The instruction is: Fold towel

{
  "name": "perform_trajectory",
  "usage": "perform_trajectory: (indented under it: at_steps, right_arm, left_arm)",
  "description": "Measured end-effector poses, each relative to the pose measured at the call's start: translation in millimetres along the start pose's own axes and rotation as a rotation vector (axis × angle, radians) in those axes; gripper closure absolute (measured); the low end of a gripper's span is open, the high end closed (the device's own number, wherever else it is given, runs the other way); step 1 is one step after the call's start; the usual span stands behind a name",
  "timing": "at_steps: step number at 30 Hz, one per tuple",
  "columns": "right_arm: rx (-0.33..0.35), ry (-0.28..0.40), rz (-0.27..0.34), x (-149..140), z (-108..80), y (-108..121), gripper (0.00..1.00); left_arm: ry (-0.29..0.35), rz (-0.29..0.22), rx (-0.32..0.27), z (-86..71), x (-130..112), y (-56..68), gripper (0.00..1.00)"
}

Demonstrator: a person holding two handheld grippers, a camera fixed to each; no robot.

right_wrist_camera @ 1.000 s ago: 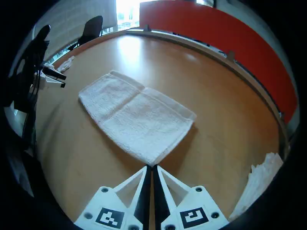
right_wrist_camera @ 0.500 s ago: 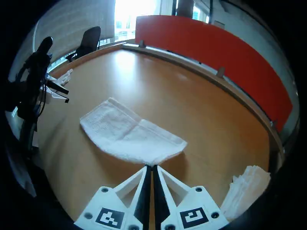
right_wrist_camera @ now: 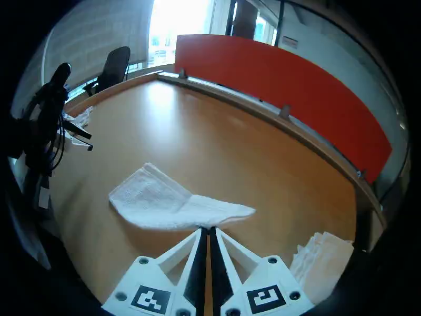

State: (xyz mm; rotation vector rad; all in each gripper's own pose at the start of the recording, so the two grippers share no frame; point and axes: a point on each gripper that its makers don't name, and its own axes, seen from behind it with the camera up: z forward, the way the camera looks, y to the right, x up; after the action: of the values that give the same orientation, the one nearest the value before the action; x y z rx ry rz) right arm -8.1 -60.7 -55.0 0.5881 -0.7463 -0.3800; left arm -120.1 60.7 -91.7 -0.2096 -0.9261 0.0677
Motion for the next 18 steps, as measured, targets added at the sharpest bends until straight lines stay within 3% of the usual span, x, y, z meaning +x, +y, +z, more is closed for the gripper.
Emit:
perform_trajectory:
  at_steps: [11, 18]
  right_arm:
    - [-0.024, 0.029, -0.028, 14.7, -17.7, 8.4, 0.97]
    - [-0.013, 0.033, -0.038, 15.6, -18.5, 5.2, 0.97]
  left_arm:
    - [0.009, 0.006, 0.0, -0.9, 4.5, 2.3, 0.16]
    - [0.011, 0.007, -0.003, -1.6, 5.1, 4.8, 0.16]
